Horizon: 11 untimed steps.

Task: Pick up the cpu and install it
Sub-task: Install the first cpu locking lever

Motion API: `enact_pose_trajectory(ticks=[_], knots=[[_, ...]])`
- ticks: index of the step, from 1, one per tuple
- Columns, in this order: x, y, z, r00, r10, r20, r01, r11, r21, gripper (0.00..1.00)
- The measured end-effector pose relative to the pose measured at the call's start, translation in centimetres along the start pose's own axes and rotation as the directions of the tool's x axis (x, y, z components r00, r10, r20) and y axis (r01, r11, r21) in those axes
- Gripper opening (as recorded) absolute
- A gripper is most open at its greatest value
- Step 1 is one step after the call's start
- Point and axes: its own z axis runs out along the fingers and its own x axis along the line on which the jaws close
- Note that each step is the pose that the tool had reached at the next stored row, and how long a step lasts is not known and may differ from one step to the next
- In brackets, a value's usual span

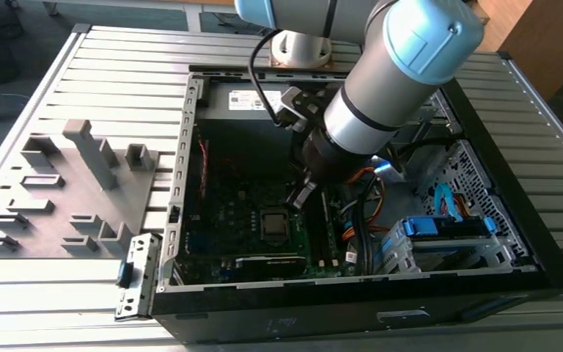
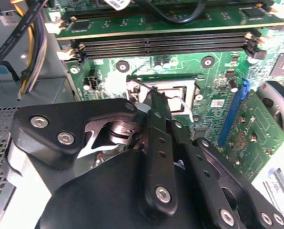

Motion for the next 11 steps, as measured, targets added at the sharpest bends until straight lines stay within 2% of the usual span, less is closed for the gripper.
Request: enact_pose_trajectory(ticks=[5,11], knots=[[0.24,-0.14,-0.01,1.0000,0.000,-0.0057,0.000,1.0000,0.0035,0.11],[0.25,-0.15,0.01,1.0000,0.000,-0.0056,0.000,1.0000,0.0036,0.11]])
